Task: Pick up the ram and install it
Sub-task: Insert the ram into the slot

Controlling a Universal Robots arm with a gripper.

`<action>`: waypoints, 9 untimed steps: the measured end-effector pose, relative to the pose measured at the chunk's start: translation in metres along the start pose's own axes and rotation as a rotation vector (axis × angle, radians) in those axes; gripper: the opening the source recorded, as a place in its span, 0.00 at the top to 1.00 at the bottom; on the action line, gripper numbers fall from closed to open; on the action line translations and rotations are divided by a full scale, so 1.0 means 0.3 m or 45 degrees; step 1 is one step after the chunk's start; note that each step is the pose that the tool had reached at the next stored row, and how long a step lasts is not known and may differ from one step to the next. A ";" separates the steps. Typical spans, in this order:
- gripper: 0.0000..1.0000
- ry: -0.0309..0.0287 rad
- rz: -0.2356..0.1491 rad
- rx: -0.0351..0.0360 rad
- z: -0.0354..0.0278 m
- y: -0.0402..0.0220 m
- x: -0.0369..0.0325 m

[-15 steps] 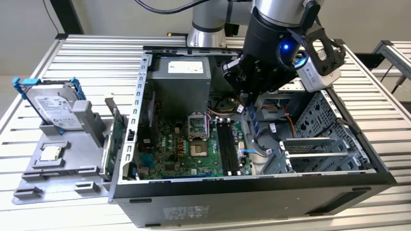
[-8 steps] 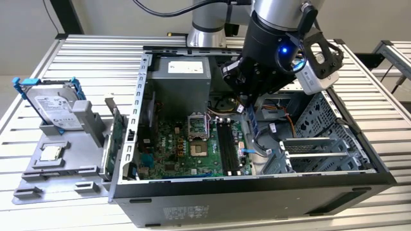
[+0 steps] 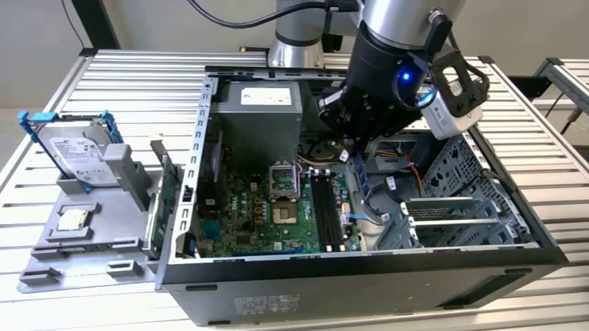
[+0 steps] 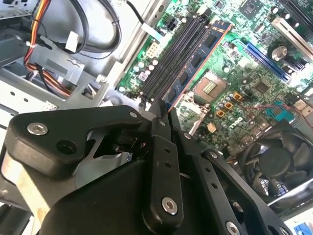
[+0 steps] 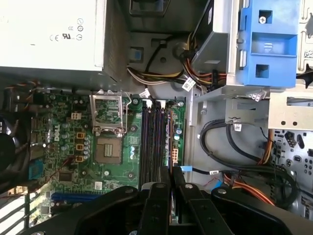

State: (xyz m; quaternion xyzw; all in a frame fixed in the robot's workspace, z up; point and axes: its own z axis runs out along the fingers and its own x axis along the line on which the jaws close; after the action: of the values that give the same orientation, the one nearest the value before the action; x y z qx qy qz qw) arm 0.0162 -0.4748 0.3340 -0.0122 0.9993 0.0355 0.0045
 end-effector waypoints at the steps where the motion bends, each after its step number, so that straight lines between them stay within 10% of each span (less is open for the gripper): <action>1: 1.00 0.0000 0.000 0.0000 0.002 0.000 0.000; 9: 1.00 0.0000 0.000 0.0000 0.028 -0.002 0.000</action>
State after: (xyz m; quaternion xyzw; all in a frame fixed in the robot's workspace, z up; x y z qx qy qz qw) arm 0.0162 -0.4748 0.3255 -0.0122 0.9993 0.0355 0.0045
